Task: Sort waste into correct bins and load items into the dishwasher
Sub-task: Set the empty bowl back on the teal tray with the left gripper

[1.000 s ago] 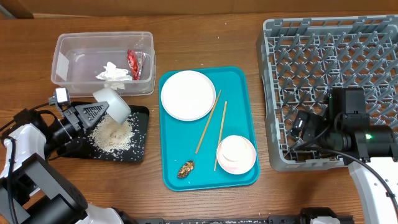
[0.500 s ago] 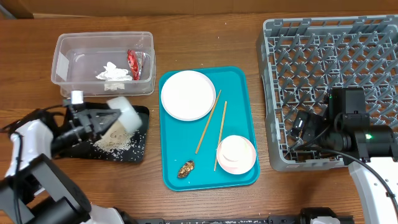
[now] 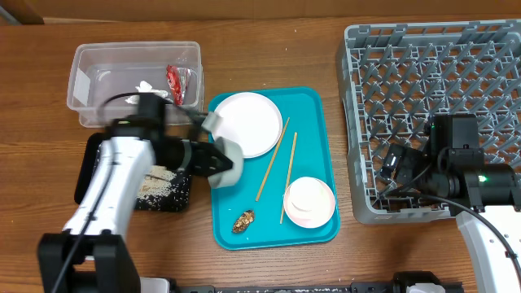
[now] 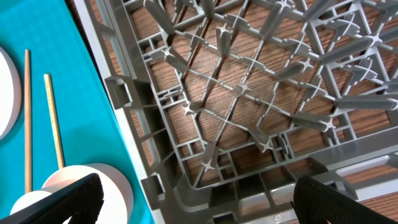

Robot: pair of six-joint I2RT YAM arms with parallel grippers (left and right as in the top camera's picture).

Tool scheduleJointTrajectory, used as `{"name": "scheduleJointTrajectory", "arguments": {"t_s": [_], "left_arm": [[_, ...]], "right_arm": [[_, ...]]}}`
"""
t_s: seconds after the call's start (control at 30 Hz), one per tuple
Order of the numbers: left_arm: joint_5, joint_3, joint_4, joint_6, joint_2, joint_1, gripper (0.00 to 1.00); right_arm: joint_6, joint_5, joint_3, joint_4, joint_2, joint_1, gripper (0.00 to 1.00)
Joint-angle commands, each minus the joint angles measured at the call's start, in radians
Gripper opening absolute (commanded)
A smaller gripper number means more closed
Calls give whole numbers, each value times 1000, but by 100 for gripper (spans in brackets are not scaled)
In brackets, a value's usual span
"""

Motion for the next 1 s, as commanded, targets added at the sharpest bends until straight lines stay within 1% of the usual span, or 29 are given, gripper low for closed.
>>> {"name": "scheduleJointTrajectory", "arguments": {"t_s": [0.0,0.07,0.13,0.17,0.3,0.4,0.6,0.8,0.97], "left_arm": [[-288,19,56,-154,-21,-161,4],[-394,19,95,-209,-21,-256,4],[-480,19,109,-247,-20,-326,4],[-547,19,110,-274,-19,-368,4],[-694,18,106,-344,-14,-449,4],[-782,16,107,-392,-5,-475,4],[-792,16,139,-410,43,-477,4],[-724,16,139,-410,59,-478,4],[-719,16,139,-410,59,-477,4]], "right_arm": [[-6,10,27,6,-10,-2,100],[-6,10,27,6,-10,-2,100],[-6,10,27,5,-10,-2,100],[-6,10,27,5,-10,-2,100],[-6,10,27,5,-10,-2,100],[-6,10,27,6,-10,-2,100],[-6,10,27,5,-10,-2,100],[-6,10,27,5,-10,-2,100],[-6,10,27,5,-10,-2,100]]}}
